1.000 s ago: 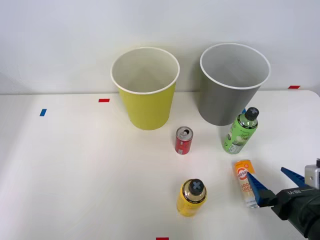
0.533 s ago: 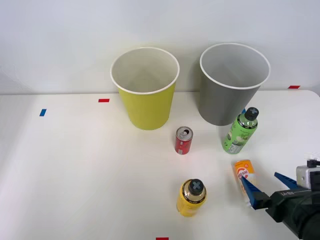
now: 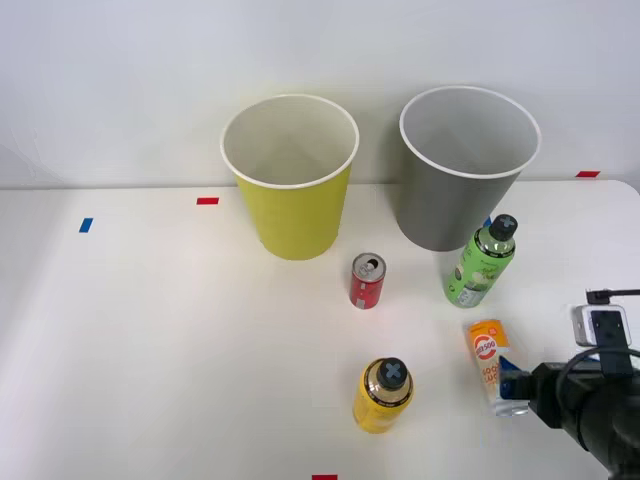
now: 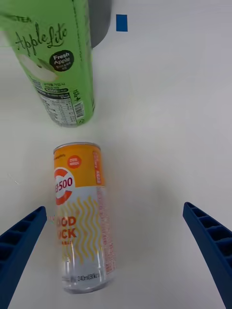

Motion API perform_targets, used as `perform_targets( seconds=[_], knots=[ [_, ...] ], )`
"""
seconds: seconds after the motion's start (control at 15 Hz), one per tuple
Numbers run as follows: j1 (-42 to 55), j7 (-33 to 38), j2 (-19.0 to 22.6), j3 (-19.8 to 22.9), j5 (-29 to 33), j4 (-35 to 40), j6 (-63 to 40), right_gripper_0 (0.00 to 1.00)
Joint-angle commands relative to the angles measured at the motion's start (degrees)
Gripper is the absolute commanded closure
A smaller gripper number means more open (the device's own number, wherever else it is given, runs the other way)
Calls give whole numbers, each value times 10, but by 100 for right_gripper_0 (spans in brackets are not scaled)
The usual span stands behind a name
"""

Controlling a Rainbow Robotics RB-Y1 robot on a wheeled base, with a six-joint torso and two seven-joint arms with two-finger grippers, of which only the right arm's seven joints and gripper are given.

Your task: Put cans in the gray bin, plastic bottles in the light green bin

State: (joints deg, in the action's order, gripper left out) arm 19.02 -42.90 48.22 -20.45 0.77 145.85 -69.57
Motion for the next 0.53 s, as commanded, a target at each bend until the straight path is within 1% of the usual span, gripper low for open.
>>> perform_targets(
  seconds=[0.07, 0.2, 0.27, 0.4, 0.53],
  knots=[
    [-99, 17, 36, -93, 15, 4, -101, 2],
    [-146, 19, 62, -141, 8, 1, -149, 2],
    [-160, 21, 68, -145, -11, -3, -156, 2],
    [-190, 26, 79, -144, -74, -26, -156, 2],
    [-210, 34, 78, -144, -108, -48, -157, 2]
  ],
)
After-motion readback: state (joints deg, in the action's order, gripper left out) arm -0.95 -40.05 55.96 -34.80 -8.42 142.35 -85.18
